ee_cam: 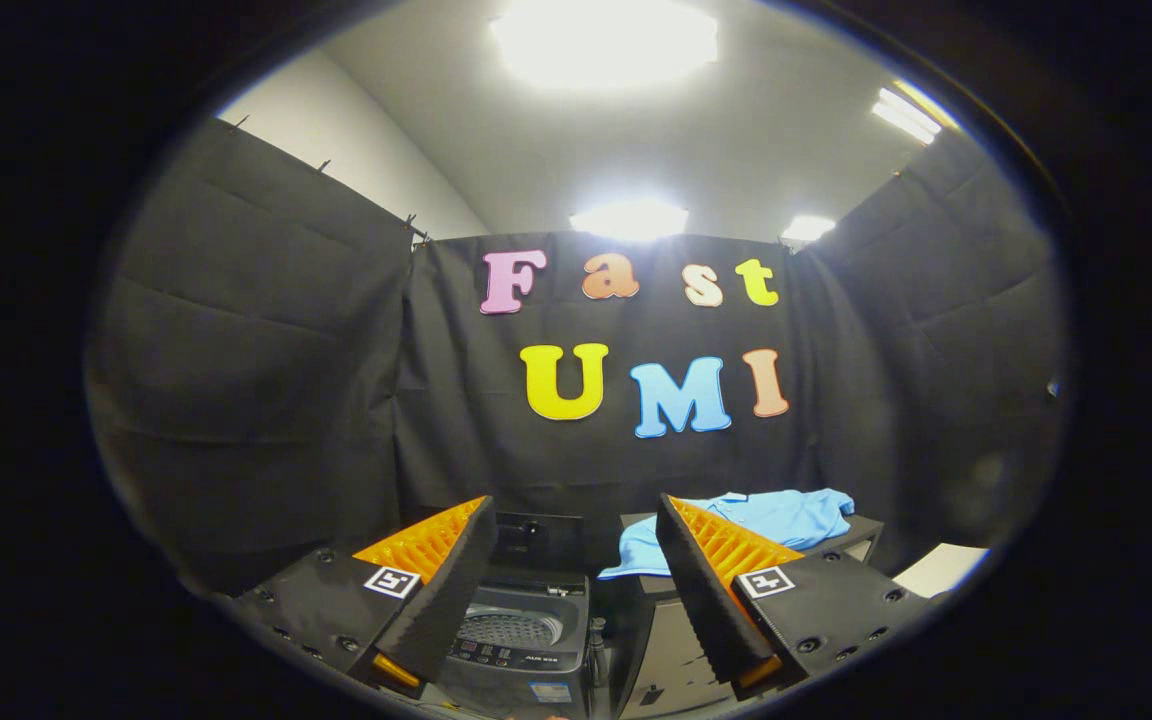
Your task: Put the clothes into the washing machine and then close the washing machine lid.
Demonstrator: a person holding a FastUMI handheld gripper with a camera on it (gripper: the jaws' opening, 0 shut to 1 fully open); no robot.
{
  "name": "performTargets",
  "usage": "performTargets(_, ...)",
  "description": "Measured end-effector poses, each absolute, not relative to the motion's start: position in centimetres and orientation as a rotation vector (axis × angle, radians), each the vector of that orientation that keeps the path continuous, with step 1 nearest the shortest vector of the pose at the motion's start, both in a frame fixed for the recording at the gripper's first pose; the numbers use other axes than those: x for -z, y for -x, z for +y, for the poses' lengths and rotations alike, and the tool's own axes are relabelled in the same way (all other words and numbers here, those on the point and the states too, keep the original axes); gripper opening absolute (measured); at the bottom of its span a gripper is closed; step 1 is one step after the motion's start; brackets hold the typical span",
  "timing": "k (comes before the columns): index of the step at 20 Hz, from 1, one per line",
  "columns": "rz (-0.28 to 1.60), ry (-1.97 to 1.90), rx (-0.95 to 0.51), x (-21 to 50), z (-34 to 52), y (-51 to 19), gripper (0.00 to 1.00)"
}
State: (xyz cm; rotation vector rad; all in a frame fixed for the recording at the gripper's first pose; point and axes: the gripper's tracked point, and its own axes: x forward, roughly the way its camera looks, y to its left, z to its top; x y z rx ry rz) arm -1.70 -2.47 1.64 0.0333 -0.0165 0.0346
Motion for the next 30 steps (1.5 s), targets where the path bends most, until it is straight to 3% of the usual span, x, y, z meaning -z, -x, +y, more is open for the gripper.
performTargets(15,0.066,0.022,0.063,-4.2,-10.4,-3.0,0.99)
performTargets(30,0.154,0.027,0.280,-3.2,-20.2,-13.8,0.99)
